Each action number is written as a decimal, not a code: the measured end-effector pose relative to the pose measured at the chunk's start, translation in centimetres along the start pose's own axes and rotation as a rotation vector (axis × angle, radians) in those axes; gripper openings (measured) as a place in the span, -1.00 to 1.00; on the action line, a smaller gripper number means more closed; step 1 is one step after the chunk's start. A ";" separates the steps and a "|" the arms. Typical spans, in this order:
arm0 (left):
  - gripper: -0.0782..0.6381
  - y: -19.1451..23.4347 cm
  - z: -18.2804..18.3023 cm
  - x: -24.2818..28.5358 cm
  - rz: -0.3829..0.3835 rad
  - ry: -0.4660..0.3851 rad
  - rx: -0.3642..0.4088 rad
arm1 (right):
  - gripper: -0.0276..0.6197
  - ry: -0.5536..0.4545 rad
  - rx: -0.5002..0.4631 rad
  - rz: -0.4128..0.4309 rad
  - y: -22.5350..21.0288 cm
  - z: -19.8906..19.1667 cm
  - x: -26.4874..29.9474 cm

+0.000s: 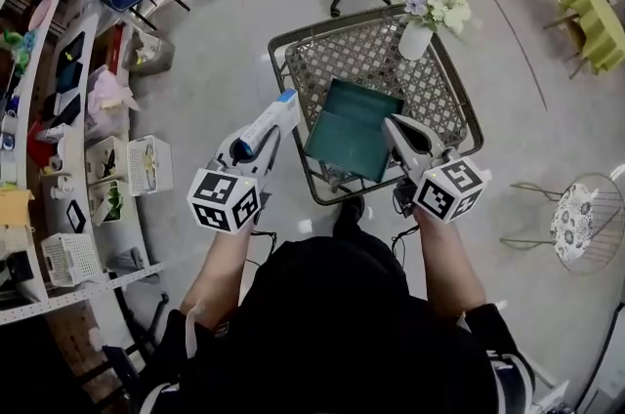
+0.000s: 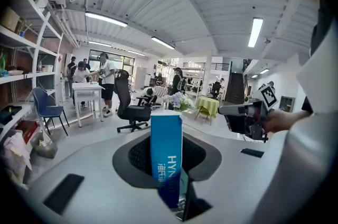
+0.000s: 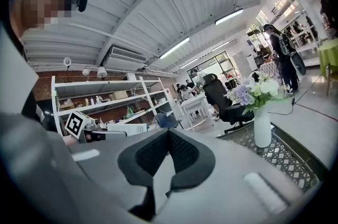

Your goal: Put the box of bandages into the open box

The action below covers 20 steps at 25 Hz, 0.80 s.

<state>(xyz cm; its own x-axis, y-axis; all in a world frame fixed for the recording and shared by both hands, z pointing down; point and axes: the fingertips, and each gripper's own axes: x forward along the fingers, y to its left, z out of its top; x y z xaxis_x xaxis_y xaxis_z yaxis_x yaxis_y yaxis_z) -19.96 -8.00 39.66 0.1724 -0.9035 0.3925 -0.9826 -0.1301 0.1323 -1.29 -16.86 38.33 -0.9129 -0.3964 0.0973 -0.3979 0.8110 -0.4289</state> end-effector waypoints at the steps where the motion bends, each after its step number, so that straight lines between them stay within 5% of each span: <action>1: -0.56 -0.3 0.5 0.7 -0.003 0.003 0.012 | -0.89 -0.005 0.004 -0.001 -0.8 0.3 0.1; 20: -0.56 1.1 2.2 10.3 -0.134 0.057 0.022 | -0.89 0.012 0.067 -0.161 -8.1 0.9 1.1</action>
<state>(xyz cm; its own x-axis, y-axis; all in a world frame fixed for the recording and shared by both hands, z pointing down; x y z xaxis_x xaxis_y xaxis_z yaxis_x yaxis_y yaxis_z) -19.38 -18.34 41.84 0.3051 -0.8527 0.4241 -0.9517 -0.2574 0.1672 0.99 -24.25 41.09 -0.8392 -0.5131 0.1803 -0.5323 0.7069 -0.4658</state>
